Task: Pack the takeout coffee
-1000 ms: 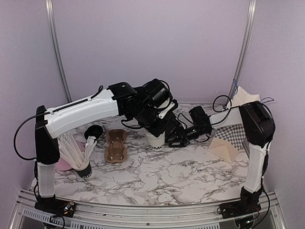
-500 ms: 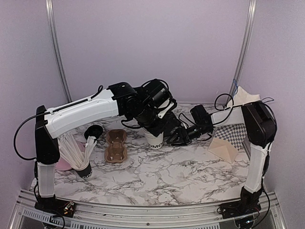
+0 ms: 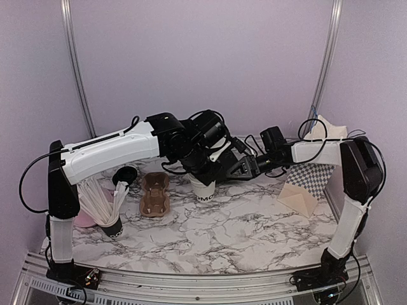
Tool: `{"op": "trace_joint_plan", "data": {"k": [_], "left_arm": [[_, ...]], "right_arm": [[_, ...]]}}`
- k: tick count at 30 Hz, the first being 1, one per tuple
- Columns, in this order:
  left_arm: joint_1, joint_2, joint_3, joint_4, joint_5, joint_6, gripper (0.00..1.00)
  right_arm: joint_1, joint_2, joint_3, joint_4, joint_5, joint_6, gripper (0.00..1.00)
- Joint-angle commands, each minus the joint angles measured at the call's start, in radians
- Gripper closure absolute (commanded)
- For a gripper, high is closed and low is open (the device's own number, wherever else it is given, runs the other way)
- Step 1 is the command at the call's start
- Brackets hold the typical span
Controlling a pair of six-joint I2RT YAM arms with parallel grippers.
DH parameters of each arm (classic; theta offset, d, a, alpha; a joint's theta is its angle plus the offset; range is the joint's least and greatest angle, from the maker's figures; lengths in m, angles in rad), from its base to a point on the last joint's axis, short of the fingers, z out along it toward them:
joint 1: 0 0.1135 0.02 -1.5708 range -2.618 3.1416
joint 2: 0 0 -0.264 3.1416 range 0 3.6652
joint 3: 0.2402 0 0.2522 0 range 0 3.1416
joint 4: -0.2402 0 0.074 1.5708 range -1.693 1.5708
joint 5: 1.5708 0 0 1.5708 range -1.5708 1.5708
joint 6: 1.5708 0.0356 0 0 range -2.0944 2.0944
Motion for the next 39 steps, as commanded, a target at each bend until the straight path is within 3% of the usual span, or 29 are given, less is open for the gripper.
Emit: {"op": "trace_joint_plan", "data": {"k": [1,16,22,27,32,36,39], "left_arm": [[-0.002,0.02,0.026,-0.013,0.031,-0.009,1.0],[-0.01,-0.006,0.023,0.004,0.087,-0.012,1.0],[-0.01,-0.007,0.024,0.025,0.089,-0.017,1.0],[-0.01,0.005,0.025,0.025,0.066,-0.013,1.0],[-0.009,-0.004,0.001,0.025,0.018,-0.02,1.0],[-0.007,-0.002,0.008,0.026,0.027,-0.02,1.0],[0.0,-0.009,0.015,0.024,0.048,-0.016,1.0]], "right_arm": [[0.011,0.004,0.03,0.062,-0.074,0.086,0.05],[0.05,0.128,0.082,0.097,-0.055,0.2,0.15],[0.05,0.167,0.094,0.037,0.032,0.167,0.16],[0.047,0.167,0.103,0.011,0.006,0.139,0.16],[0.023,0.07,0.086,-0.057,0.055,-0.02,0.18],[0.03,-0.011,0.072,-0.142,0.127,-0.263,0.25],[0.032,-0.056,0.042,-0.15,0.114,-0.369,0.24]]}}
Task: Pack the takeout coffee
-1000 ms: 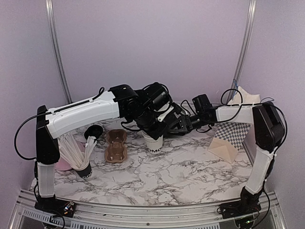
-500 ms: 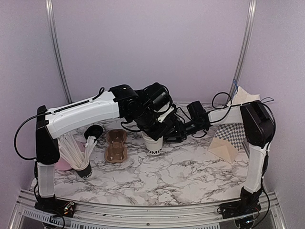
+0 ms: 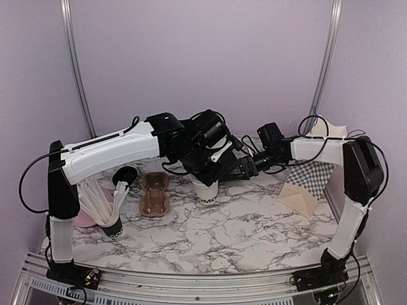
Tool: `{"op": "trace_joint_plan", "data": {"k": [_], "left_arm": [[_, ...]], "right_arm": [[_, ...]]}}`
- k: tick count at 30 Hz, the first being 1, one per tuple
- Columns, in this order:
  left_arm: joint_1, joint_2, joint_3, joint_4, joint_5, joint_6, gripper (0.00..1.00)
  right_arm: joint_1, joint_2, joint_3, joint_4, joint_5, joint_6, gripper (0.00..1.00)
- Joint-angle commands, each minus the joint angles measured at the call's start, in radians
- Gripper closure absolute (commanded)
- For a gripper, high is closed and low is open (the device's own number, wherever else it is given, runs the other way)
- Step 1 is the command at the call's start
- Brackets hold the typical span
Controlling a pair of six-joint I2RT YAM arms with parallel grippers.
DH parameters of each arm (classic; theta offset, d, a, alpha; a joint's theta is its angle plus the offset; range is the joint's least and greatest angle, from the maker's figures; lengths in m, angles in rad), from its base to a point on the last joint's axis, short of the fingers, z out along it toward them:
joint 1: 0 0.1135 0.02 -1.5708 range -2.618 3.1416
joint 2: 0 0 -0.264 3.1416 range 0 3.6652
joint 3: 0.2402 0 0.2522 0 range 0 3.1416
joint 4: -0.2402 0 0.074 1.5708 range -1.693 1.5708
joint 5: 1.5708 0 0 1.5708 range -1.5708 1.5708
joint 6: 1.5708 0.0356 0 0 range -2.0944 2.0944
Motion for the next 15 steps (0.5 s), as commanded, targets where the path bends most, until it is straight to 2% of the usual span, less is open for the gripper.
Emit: {"op": "trace_joint_plan", "data": {"k": [1,4,8,15], "left_arm": [[0.01,-0.015,0.013,0.019,0.025,0.002,1.0],[0.032,-0.047,0.006,0.018,0.065,0.004,1.0],[0.059,-0.101,-0.008,0.019,0.17,0.014,1.0],[0.089,-0.169,-0.023,0.02,0.296,-0.001,1.0]], "right_arm": [[0.004,-0.082,-0.024,-0.066,0.022,-0.267,0.22],[0.006,-0.098,-0.04,-0.097,0.023,-0.384,0.15],[0.02,-0.125,-0.092,-0.054,0.03,-0.431,0.02],[0.085,-0.164,-0.079,-0.066,0.103,-0.487,0.01]]}}
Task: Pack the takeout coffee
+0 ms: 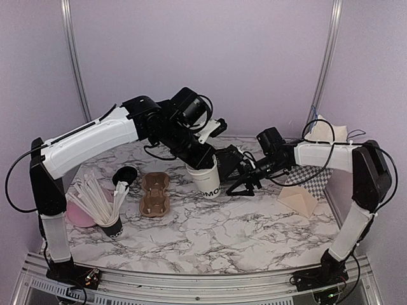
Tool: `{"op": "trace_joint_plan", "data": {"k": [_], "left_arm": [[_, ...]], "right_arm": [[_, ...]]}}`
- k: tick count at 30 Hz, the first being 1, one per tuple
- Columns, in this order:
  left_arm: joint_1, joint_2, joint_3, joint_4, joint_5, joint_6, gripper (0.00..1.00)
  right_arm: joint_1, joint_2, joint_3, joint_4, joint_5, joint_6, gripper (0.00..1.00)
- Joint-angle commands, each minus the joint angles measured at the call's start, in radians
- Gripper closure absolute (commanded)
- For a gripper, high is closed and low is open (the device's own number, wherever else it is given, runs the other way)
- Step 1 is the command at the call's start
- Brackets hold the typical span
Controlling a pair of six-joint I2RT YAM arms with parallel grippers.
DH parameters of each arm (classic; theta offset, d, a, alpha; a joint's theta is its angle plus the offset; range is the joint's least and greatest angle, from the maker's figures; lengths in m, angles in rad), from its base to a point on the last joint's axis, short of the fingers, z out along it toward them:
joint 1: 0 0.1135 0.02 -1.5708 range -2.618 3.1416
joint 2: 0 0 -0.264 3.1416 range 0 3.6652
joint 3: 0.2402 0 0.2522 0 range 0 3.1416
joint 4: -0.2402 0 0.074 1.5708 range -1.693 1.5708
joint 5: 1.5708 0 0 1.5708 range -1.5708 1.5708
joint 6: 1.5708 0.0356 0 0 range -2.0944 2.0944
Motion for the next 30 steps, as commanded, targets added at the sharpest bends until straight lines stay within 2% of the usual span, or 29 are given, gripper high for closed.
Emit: {"op": "trace_joint_plan", "data": {"k": [1,11,18,25,30], "left_arm": [[0.015,-0.087,-0.013,0.016,0.105,-0.008,1.0],[0.034,-0.119,0.017,0.03,0.229,-0.059,1.0],[0.037,-0.122,0.019,0.054,0.225,-0.076,1.0],[0.04,-0.137,-0.014,0.112,0.203,-0.108,1.0],[0.041,-0.138,-0.031,0.14,0.205,-0.12,1.0]], "right_arm": [[0.046,-0.045,0.015,-0.008,0.046,-0.08,0.02],[0.072,-0.068,0.004,0.002,0.03,-0.093,0.02],[0.072,-0.052,0.016,-0.032,-0.026,-0.103,0.09],[0.073,-0.041,0.024,-0.053,-0.107,-0.105,0.09],[0.073,-0.026,0.035,-0.07,-0.131,-0.108,0.17]]}}
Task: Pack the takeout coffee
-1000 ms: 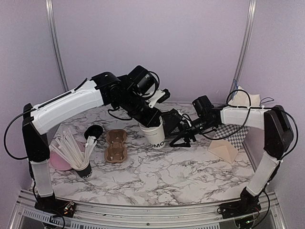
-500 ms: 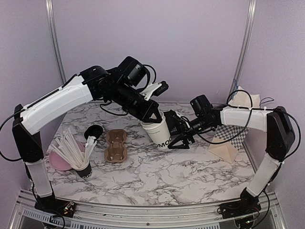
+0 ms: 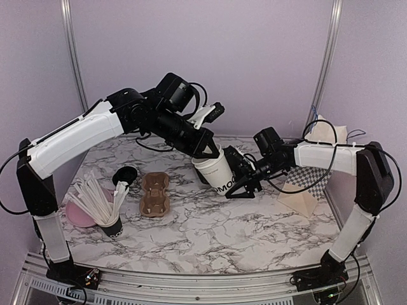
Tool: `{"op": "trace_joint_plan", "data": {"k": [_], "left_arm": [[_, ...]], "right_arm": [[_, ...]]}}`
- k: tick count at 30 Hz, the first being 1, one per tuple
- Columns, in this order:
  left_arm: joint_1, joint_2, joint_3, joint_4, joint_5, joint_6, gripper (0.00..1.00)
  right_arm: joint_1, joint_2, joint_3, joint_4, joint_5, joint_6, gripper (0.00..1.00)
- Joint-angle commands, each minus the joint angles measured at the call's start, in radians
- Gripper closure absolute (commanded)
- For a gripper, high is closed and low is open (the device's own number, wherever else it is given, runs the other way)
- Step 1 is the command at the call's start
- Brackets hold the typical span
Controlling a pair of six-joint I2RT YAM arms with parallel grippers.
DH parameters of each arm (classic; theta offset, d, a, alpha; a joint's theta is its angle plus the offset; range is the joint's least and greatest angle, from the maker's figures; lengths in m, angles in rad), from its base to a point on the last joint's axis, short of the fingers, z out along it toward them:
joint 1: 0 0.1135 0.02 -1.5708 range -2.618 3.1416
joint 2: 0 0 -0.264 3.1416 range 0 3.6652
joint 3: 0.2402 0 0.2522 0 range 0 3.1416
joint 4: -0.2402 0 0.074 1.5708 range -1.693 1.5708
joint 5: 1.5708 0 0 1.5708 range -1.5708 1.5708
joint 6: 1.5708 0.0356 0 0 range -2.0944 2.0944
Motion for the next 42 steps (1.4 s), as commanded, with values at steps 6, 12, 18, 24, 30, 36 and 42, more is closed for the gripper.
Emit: {"op": "trace_joint_plan", "data": {"k": [6,12,18,24,30,36,42], "left_arm": [[0.008,-0.044,-0.025,0.055,-0.007,-0.017,1.0],[0.026,-0.09,-0.047,0.055,-0.03,-0.014,1.0],[0.063,-0.167,-0.058,0.037,-0.096,-0.014,1.0],[0.083,-0.217,-0.015,-0.041,-0.242,0.022,1.0],[0.091,-0.221,0.024,-0.078,-0.254,0.031,1.0],[0.092,-0.211,0.047,-0.087,-0.249,0.059,1.0],[0.091,-0.195,0.117,-0.141,-0.272,0.088,1.0]], "right_arm": [[0.01,0.047,0.042,-0.058,-0.072,-0.03,0.31],[0.01,0.081,0.03,-0.053,-0.073,-0.032,0.42],[0.01,0.114,0.024,-0.051,-0.051,-0.04,0.44],[0.009,0.126,0.024,-0.056,-0.038,-0.047,0.45],[0.009,0.133,0.03,-0.069,-0.022,-0.063,0.46],[0.004,0.167,0.093,-0.276,-0.14,-0.254,0.45],[-0.01,0.189,0.118,-0.353,-0.164,-0.316,0.44]]}}
